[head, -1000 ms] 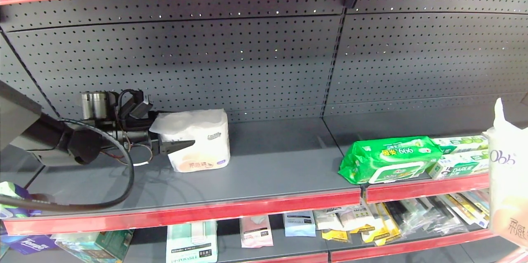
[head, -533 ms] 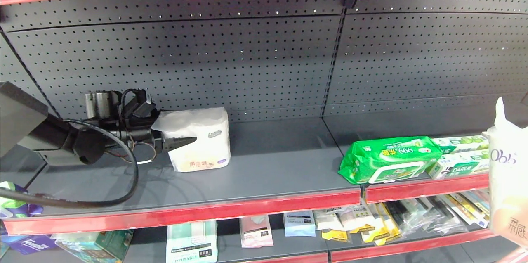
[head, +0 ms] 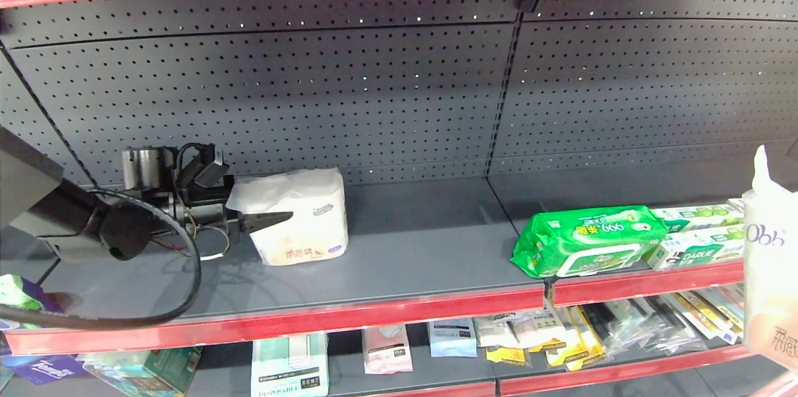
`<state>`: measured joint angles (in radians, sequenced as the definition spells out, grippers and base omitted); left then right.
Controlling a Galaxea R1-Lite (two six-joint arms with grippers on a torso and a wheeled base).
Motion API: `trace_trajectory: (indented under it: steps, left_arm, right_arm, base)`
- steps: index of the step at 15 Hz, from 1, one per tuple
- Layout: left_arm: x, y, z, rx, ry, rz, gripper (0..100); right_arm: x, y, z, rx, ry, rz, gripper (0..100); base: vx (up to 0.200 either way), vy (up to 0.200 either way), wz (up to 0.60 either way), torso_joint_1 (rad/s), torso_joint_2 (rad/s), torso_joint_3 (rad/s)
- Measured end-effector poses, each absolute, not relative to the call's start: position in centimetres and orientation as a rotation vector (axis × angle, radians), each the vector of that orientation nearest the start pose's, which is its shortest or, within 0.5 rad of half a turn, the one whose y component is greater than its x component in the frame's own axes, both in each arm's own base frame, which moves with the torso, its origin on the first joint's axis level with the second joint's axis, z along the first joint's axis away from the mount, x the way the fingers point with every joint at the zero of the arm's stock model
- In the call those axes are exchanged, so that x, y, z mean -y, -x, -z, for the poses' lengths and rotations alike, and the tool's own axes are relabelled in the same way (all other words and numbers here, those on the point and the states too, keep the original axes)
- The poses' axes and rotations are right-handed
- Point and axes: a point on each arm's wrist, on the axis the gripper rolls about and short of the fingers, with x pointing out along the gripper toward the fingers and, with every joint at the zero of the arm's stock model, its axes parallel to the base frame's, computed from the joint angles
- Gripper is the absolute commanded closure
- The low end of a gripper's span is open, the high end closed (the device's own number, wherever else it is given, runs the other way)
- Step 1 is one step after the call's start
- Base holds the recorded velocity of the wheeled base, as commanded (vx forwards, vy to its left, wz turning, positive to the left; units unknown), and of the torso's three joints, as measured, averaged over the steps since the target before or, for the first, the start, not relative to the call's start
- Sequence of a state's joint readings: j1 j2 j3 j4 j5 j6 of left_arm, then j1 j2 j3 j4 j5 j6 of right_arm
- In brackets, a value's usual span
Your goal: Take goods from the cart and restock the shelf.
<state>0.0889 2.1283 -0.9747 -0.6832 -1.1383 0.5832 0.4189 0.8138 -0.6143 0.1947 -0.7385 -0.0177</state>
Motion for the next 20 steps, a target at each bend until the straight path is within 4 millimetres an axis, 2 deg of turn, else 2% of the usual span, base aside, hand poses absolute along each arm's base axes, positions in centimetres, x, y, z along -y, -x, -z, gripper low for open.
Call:
trace_trajectory:
  steps: [4,8,20]
  left_arm:
    - [-3.0,-34.9,-8.9,-0.104,-0.194,1.101,100]
    - [-3.2,-32.3,-8.6,-0.091,-0.208,1.12,100]
    - [-3.3,-30.6,-7.5,-0.066,-0.234,1.153,100]
  right_arm:
    - [-1.5,-7.2,-22.2,-0.337,0.235,0.31,100]
    - [-1.6,-7.4,-22.2,-0.34,0.237,0.308,100]
    - [-1.6,-7.5,-22.7,-0.329,0.229,0.317,100]
  base:
    - [0.0,0.0,0.0,0.0,0.0,0.0]
    - [0.0,0.0,0.0,0.0,0.0,0.0]
    - [0.0,0.0,0.0,0.0,0.0,0.0]
